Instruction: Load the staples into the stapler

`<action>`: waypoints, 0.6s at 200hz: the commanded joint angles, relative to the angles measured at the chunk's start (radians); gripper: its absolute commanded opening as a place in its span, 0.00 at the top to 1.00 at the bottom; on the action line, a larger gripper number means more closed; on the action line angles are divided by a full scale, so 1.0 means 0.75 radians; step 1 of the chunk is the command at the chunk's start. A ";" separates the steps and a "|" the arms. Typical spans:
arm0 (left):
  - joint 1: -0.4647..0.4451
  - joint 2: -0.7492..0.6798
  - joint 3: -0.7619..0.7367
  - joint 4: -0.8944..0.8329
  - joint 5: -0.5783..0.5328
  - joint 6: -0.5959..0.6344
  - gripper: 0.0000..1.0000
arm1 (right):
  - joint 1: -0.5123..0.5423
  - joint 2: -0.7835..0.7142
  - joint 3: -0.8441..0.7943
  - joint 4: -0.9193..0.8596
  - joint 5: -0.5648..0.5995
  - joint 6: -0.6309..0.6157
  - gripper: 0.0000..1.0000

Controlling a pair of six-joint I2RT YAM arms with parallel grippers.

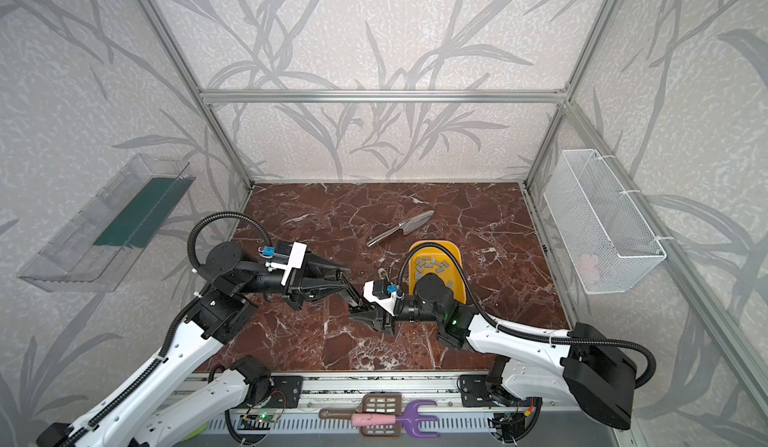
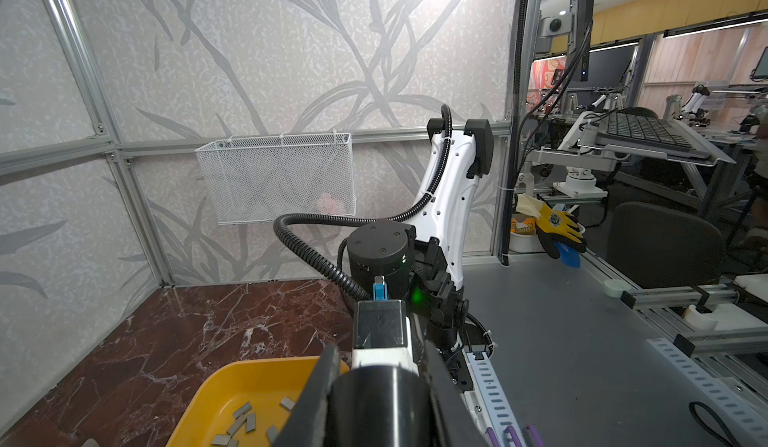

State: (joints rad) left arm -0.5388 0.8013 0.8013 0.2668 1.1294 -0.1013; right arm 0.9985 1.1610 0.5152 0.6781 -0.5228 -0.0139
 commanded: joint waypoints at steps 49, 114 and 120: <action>0.000 -0.061 -0.015 0.133 -0.067 0.071 1.00 | 0.014 -0.101 0.052 -0.078 0.159 0.116 0.88; 0.012 -0.184 -0.086 0.123 -0.362 0.161 0.39 | 0.025 -0.120 0.136 -0.319 0.301 0.199 1.00; 0.017 -0.192 -0.085 0.114 -0.403 0.164 0.36 | 0.025 -0.116 0.148 -0.345 0.327 0.201 1.00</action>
State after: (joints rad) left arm -0.5323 0.7036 0.7372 0.2913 0.9459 -0.0311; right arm 1.0203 1.0847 0.5545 0.4927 -0.3889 0.0605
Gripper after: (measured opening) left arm 0.600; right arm 0.362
